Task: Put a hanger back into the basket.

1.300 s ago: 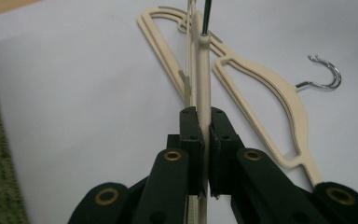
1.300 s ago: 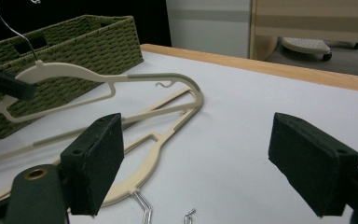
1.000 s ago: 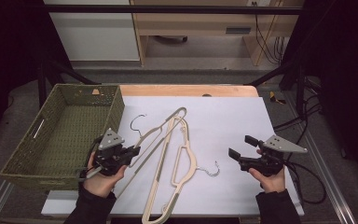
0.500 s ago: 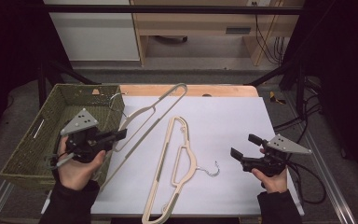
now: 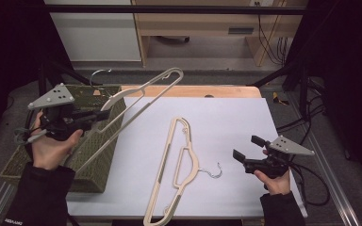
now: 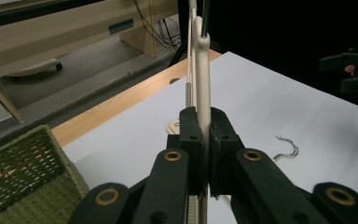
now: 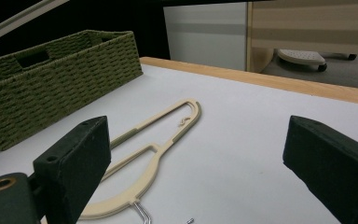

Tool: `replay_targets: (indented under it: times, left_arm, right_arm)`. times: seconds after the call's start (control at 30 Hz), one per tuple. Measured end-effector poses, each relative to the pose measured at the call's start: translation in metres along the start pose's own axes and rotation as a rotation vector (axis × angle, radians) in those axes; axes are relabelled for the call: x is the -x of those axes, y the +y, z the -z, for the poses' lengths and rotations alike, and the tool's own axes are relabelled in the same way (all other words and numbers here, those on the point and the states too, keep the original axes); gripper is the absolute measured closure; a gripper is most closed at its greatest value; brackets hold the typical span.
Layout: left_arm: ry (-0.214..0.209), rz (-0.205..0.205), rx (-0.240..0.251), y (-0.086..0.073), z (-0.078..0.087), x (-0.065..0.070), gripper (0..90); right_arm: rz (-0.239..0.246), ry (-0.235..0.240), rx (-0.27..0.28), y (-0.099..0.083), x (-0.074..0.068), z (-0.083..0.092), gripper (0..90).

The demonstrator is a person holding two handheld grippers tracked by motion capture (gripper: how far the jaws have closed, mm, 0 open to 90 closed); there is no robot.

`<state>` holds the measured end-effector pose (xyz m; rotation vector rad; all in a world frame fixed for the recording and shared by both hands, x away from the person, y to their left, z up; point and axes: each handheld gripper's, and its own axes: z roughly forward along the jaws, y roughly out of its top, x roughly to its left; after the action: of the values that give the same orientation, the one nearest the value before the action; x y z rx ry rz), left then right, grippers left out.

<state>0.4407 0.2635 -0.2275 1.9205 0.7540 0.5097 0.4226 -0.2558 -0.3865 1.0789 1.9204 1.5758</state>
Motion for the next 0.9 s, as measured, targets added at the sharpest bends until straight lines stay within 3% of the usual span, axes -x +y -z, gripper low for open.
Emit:
replay_targets:
  times: [0.17,0.4,0.53,0.57,0.77,0.9]
  left_arm:
    - [0.007,0.018,-0.002,-0.002,0.005,-0.025,85.8]
    - [0.051,0.046,-0.026,-0.013,0.014,-0.067,85.8]
    - [0.083,0.072,-0.055,-0.028,0.018,-0.094,85.8]
    - [0.083,0.072,-0.055,-0.028,0.018,-0.094,85.8]
    - [0.119,0.133,-0.086,-0.055,0.024,-0.126,85.9]
    - [0.132,0.146,-0.109,-0.069,0.027,-0.139,85.9]
  right_arm:
    - [0.003,0.003,-0.002,0.0,0.0,0.0,7.6]
    - [0.002,0.003,-0.011,-0.001,-0.001,-0.002,7.3]
    - [0.002,0.005,-0.015,-0.001,-0.001,-0.003,7.2]
    - [0.001,0.008,-0.015,-0.001,-0.001,-0.004,7.2]
    - [0.008,0.005,-0.021,-0.002,-0.001,-0.005,7.3]
    - [0.01,0.007,-0.023,-0.002,-0.001,-0.005,7.2]
